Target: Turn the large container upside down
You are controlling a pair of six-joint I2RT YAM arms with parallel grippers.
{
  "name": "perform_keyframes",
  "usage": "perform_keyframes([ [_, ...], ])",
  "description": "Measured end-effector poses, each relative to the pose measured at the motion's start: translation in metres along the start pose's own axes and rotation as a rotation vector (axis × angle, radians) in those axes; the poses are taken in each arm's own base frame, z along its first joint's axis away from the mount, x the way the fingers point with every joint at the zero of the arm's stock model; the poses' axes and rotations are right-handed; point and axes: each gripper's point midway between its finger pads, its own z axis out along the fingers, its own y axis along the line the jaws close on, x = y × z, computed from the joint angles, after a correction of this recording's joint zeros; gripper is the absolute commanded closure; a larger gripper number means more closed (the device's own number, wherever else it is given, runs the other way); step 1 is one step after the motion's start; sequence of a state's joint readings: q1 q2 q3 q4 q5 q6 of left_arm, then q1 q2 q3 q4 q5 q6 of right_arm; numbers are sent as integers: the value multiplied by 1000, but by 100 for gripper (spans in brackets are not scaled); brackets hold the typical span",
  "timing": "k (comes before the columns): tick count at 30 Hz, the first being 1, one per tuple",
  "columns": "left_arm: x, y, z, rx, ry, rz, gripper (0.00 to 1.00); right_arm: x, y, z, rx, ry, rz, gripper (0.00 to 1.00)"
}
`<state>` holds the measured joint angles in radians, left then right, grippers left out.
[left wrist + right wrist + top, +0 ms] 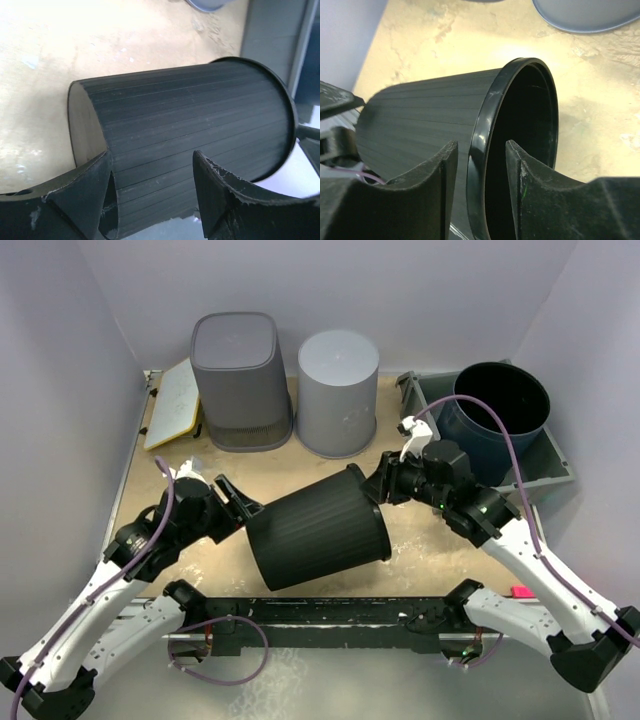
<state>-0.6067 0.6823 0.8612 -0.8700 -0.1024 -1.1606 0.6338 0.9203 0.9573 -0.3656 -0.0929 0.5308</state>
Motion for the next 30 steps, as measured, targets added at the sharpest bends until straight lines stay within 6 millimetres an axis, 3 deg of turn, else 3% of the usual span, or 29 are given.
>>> perform_keyframes([
  [6, 14, -15, 8, 99, 64, -63, 37, 17, -12, 3, 37, 104, -85, 77],
  [14, 16, -19, 11, 106, 83, -85, 37, 13, -18, 0, 70, 82, -52, 93],
  [24, 23, -9, 2, 24, 144, -42, 37, 15, -14, 0, 53, 80, -30, 99],
  [30, 34, 16, 0, -78, 184, -30, 37, 16, -11, 3, 41, 83, -26, 99],
])
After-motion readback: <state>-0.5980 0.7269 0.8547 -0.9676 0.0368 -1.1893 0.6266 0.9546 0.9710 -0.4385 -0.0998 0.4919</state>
